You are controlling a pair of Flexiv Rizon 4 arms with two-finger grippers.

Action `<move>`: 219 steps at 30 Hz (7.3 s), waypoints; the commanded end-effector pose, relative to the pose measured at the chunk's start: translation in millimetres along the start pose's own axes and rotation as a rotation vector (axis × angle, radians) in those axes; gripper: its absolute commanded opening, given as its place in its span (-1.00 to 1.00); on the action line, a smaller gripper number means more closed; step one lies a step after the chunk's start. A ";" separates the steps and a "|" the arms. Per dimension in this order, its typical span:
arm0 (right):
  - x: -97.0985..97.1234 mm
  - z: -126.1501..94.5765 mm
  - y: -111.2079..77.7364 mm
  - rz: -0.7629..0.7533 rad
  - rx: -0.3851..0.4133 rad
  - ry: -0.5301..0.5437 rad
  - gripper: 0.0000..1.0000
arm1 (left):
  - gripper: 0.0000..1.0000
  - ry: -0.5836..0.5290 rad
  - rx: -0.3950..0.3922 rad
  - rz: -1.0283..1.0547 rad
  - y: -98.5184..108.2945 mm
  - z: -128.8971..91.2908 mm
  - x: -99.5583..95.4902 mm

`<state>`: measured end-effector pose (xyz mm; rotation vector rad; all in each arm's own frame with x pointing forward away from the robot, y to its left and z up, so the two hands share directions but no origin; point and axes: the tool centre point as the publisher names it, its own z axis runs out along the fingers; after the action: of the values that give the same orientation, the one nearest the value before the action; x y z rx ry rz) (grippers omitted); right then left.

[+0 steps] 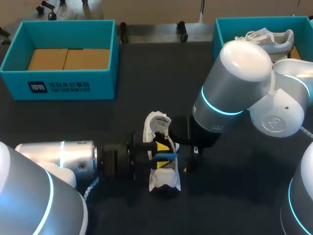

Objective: Take the shoe out of the shoebox, open the shoe tongue, remove and reinsert the insole, then place the shoe into the shoebox

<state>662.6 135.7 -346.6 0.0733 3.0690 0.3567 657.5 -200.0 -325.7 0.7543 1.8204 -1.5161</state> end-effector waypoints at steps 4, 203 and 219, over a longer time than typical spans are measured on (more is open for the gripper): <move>1.1 0.9 -0.1 0.001 0.000 -0.003 1.00 | -0.44 0.010 0.014 0.005 -9.1 -7.0 2.6; 1.1 0.9 -0.1 0.001 0.000 -0.003 1.00 | 0.22 0.323 -0.004 -0.137 -13.1 -30.1 -16.2; -5.0 -38.7 -35.1 -0.025 -0.009 -0.009 1.00 | -0.04 0.575 -0.019 -0.093 -16.0 -68.9 -23.9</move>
<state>668.4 121.0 -336.2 0.0435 3.0593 0.3336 650.6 -146.6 -299.8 1.1114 2.2340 -1.4597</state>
